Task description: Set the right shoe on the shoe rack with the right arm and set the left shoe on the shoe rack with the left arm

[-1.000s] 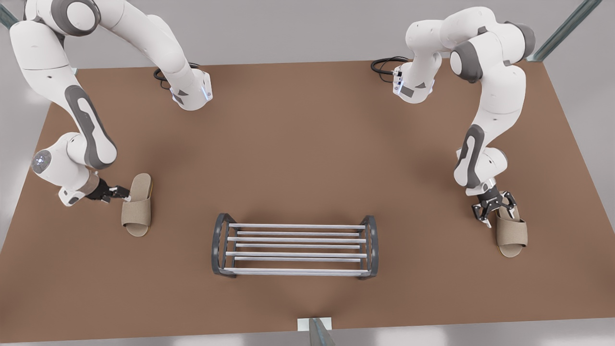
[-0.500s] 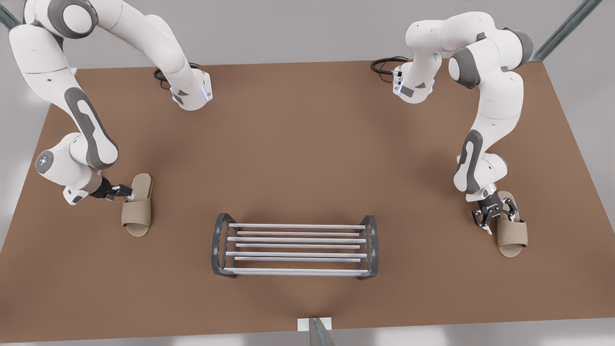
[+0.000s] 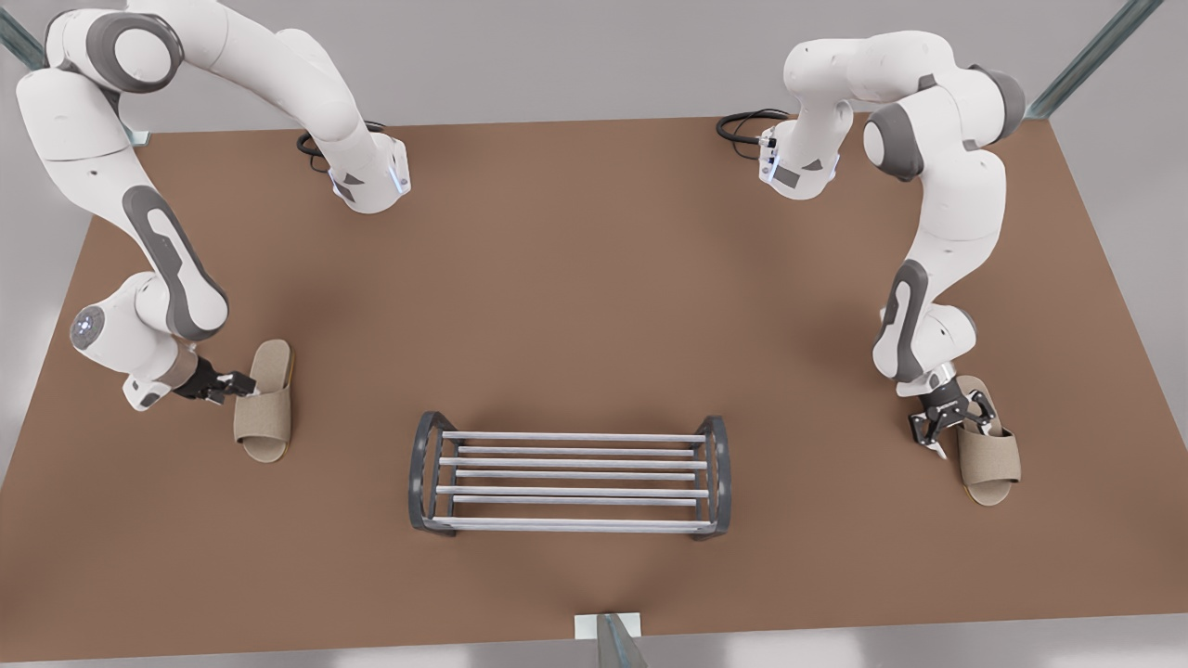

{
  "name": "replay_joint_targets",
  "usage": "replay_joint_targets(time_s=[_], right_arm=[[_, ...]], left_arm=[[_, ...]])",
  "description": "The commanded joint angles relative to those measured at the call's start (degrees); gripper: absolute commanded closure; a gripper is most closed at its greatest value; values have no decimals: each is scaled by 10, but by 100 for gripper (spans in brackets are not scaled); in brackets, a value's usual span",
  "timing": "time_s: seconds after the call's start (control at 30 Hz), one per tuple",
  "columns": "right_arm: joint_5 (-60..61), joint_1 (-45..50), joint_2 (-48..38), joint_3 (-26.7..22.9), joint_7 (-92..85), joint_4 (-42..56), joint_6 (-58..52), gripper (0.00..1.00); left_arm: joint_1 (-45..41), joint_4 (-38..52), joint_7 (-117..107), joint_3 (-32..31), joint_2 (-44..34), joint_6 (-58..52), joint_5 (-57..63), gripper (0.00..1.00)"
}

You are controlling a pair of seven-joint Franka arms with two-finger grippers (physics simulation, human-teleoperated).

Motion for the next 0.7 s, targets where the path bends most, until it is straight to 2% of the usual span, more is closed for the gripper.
replay_joint_targets(time_s=[0.0, 0.03, 0.07, 0.1, 0.47, 0.53, 0.63, 0.67], right_arm=[[-3, 1, 0, -1, -6, 2, 0, 55], [-3, 1, 0, -1, -6, 3, 0, 68], [-3, 1, -1, -1, -7, 3, 0, 77], [-3, 1, -1, -1, -7, 4, 0, 79], [1, -2, -5, 6, 7, 13, -32, 79], [1, -17, -12, 41, 9, 37, -75, 79], [4, -20, -20, 62, 20, 67, -120, 79], [4, -35, -20, 92, 38, 81, -144, 79]], left_arm=[[4, 7, -470, -4, 0, 6, 22, 0], [4, 8, -470, -4, 0, 6, 22, 0], [4, 9, -470, -4, 0, 6, 22, 0], [4, 11, -470, -4, 0, 6, 23, 0], [6, 29, -469, -4, 12, 14, 23, 0], [6, 29, -468, -4, 10, 16, 23, 0], [4, 29, -466, -4, 5, 16, 22, 1], [3, 29, -466, -4, 2, 20, 23, 7]])
